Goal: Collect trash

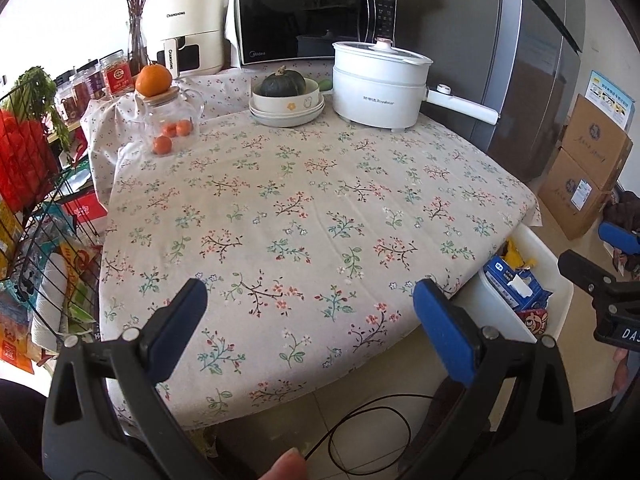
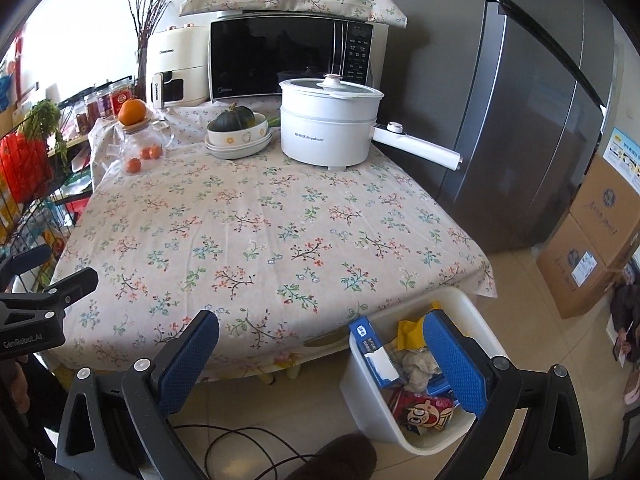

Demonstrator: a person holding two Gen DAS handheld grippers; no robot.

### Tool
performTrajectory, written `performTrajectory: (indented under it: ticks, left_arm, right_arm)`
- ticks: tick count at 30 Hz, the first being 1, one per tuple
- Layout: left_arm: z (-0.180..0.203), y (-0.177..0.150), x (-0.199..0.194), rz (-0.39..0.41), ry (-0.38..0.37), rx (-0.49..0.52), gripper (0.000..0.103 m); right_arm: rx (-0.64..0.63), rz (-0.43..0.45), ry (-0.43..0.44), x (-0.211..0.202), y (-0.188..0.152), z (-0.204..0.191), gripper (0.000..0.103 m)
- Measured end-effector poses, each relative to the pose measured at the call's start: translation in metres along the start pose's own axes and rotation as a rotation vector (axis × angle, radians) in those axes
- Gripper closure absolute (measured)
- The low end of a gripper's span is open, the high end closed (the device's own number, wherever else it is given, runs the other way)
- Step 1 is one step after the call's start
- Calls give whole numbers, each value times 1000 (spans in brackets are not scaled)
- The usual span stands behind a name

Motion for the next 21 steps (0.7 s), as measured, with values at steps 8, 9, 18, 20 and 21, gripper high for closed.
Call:
performTrajectory:
  ticks: [8, 9, 18, 20, 21]
  left_arm:
    - [1, 0, 0, 1, 1, 5, 1]
    - [1, 0, 0, 1, 2, 6, 1]
    - [1, 0, 0, 1, -2, 7, 1]
    - [1, 0, 0, 1, -2, 8, 1]
    - [1, 0, 0, 1, -1, 8, 1]
  right_arm:
    - [6, 8, -3, -2, 2, 1, 0]
    - [6, 8, -3, -2, 2, 1, 0]
    - [13, 6, -7, -2, 2, 3, 0]
    - [14, 7, -8, -2, 3, 3, 0]
    - [15, 8, -9, -2, 3, 4, 0]
Point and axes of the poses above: each gripper's, at about its wrist camera, not at the fingertips, and x roughly the way its jaws point, z to its right, y to its top, the point moved 8 cm from there along x, roughly the way its jaws point, and after that the axes turned 7 degrees about y, right-handed, at the moved point
